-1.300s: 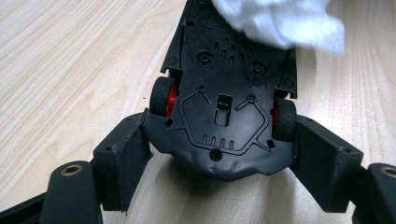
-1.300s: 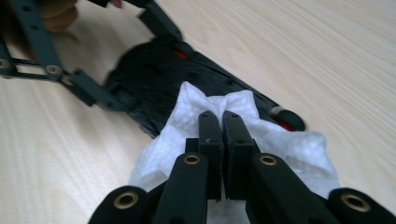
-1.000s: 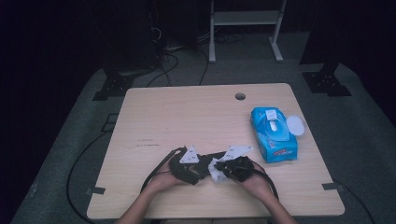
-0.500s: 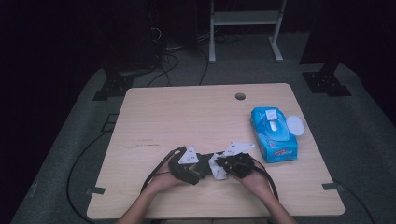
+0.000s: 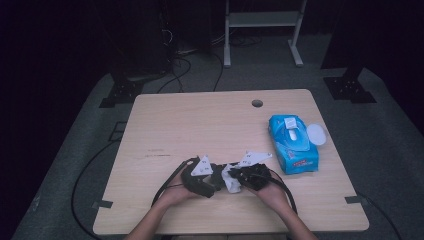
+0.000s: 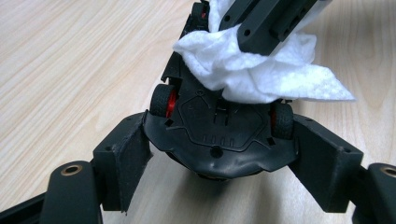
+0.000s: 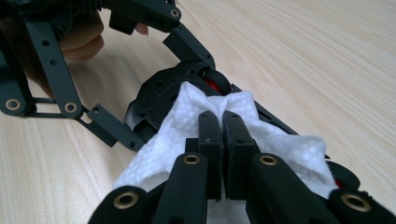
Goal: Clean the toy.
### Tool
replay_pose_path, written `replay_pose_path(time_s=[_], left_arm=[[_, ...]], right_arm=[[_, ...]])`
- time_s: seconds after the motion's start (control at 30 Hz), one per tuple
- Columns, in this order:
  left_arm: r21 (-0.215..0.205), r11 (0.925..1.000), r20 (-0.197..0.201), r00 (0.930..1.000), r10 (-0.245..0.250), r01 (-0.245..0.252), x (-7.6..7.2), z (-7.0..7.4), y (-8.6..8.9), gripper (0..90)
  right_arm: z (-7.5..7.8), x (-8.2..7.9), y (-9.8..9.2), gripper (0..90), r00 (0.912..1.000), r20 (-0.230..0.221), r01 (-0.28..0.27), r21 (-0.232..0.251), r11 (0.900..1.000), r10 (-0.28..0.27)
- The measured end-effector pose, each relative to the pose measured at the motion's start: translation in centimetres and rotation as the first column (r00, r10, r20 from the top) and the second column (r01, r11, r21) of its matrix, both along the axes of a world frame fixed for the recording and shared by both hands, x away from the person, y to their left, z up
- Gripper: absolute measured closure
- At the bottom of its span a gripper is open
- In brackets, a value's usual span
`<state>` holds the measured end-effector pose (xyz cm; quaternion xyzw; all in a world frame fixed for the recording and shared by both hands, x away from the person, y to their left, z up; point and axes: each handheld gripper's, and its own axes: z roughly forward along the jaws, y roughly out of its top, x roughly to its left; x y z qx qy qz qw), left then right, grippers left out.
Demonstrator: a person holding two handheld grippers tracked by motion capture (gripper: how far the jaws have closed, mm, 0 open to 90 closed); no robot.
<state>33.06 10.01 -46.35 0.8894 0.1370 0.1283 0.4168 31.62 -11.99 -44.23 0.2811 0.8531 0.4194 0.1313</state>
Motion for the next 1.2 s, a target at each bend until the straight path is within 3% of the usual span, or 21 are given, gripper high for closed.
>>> replay_pose_path(time_s=[0.07,0.13,0.23,0.4,0.47,0.57,0.67,0.83,0.9,0.97,1.03,1.07,1.13,1.2], left_arm=[[0.003,1.0,0.004,1.0,-0.006,0.006,-0.1,0.0,-0.1,24.1],[0.014,0.9998,0.01,0.9998,-0.017,0.017,-0.2,0.0,-0.2,24.1],[0.019,0.9996,0.008,0.9998,-0.019,0.019,-0.2,-0.1,-0.2,24.1],[0.007,0.9999,0.007,0.9999,-0.016,0.016,-0.3,0.0,-0.2,24.1],[0.004,0.9998,0.01,0.9998,-0.019,0.019,-0.3,0.1,-0.4,24.1],[0.019,0.9993,0.015,0.9994,-0.032,0.032,-0.4,0.1,-0.5,24.1],[0.023,0.9992,0.017,0.9993,-0.033,0.032,-0.5,0.0,-0.5,24.1],[0.011,0.9995,0.012,0.9995,-0.029,0.029,-0.5,0.0,-0.4,24.1],[0.01,0.9994,0.011,0.9994,-0.032,0.032,-0.5,0.1,-0.5,24.1],[0.011,0.9993,0.016,0.9992,-0.036,0.036,-0.5,0.1,-0.6,24.1],[0.022,0.9989,0.02,0.9989,-0.042,0.042,-0.6,0.1,-0.7,24.1],[0.036,0.9984,0.028,0.9987,-0.044,0.043,-0.7,0.0,-0.8,24.1],[0.031,0.9987,0.021,0.999,-0.04,0.04,-0.7,-0.1,-0.7,24.1],[0.031,0.9987,0.021,0.999,-0.04,0.04,-0.7,-0.1,-0.7,24.1]], right_arm=[[0.0,-0.2,0.6,87.2,0.9996,0.002,-0.029,-0.002,1.0,0.029],[0.0,-0.6,1.5,87.2,0.9956,0.0,-0.093,0.026,0.995,0.093],[0.0,-0.9,2.4,87.2,0.9912,0.024,-0.131,-0.006,0.991,0.131],[0.0,-0.1,0.8,87.2,0.9987,0.02,-0.046,-0.014,0.999,0.046],[0.1,-0.2,0.7,87.2,0.9989,0.016,-0.044,-0.003,0.999,0.044],[0.1,-0.7,2.1,87.2,0.9906,-0.006,-0.136,0.036,0.99,0.136],[0.0,-0.9,3.0,87.1,0.9879,0.012,-0.155,0.006,0.988,0.155],[0.2,0.0,1.2,87.3,0.9984,0.049,-0.027,-0.015,1.0,0.027],[0.1,0.3,0.6,87.3,0.9998,0.02,-0.009,0.005,1.0,0.009],[0.1,0.0,0.9,87.2,0.9993,0.016,-0.034,0.01,0.999,0.033],[0.1,-0.5,2.0,87.1,0.9942,0.004,-0.108,0.046,0.993,0.107],[0.1,-0.8,2.6,87.1,0.9916,0.015,-0.129,0.028,0.991,0.128],[0.0,-1.0,3.4,87.1,0.9902,0.038,-0.134,-0.021,0.991,0.134],[0.0,-0.7,2.8,87.2,0.995,0.049,-0.086,-0.019,0.996,0.087]])
